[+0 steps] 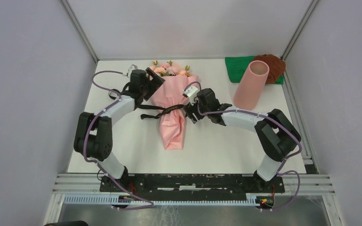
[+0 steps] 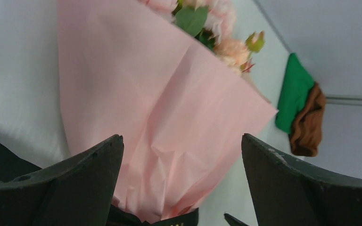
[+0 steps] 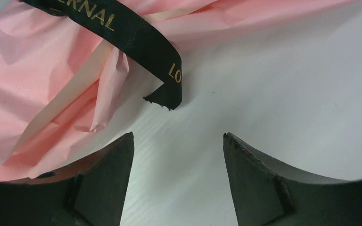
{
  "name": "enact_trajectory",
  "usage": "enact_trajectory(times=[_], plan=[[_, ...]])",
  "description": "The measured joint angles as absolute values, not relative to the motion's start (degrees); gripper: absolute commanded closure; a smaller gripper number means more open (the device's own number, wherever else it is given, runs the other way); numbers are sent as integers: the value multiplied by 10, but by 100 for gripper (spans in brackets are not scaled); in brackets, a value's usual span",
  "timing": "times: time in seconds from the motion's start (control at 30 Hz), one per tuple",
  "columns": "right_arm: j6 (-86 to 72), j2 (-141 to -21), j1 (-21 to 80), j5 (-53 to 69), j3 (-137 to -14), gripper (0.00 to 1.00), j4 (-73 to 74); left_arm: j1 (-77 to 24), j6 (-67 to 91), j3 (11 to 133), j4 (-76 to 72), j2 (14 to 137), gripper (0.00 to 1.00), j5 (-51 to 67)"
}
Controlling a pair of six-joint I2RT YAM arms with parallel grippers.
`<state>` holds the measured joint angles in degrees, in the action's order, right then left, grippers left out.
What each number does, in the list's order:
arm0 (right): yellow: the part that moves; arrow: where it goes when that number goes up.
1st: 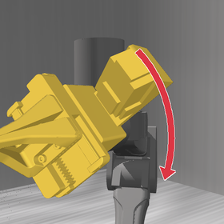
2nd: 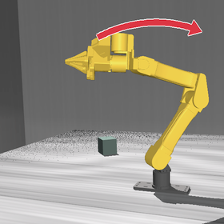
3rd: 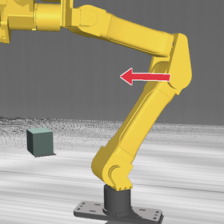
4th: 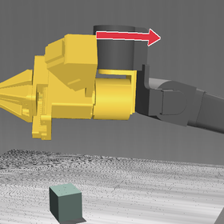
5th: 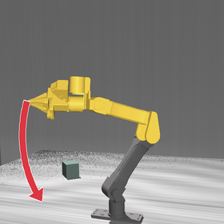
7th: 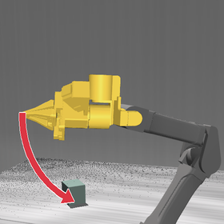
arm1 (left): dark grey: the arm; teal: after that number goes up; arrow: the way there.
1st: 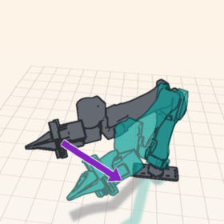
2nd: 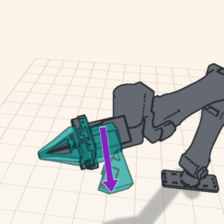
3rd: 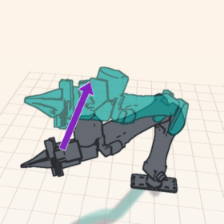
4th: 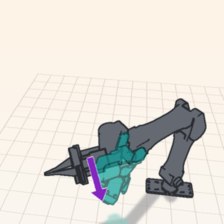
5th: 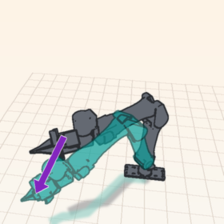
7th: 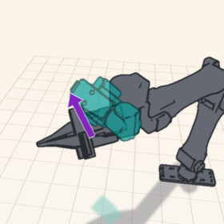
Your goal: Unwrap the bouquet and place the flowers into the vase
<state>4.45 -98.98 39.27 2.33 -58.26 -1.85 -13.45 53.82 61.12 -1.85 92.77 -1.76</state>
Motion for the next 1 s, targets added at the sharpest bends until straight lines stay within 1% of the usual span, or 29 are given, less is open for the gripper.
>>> enact_trajectory(times=[0.17, 0.27, 0.7, 0.83, 0.87, 0.9, 0.93, 0.97, 1.0], plan=[[49, -994, 393, 8, -576, 25, -25, -172, 532, 612, -18, 1005, 0, -36], [53, -1003, 393, 1, -582, 24, -28, -175, 531, 616, -18, 1032, 0, -41], [58, -1088, 393, 13, -636, 25, -29, -173, 531, 634, -28, 1062, 1, -44], [58, -1094, 391, 15, -648, 28, -32, -173, 531, 634, -29, 1063, 1, -44], [58, -1094, 391, 17, -651, 37, -34, -173, 530, 634, -30, 1063, 1, -44], [57, -1096, 390, 20, -654, 53, -37, -173, 531, 634, -30, 1064, 2, -44], [58, -1097, 389, 24, -657, 65, -40, -173, 531, 634, -30, 1065, 2, -44], [56, -1100, 387, 28, -660, 81, -44, -173, 531, 635, -31, 1066, 2, -44], [54, -1104, 384, 32, -665, 89, -47, -173, 531, 635, -32, 1068, 2, -44]])
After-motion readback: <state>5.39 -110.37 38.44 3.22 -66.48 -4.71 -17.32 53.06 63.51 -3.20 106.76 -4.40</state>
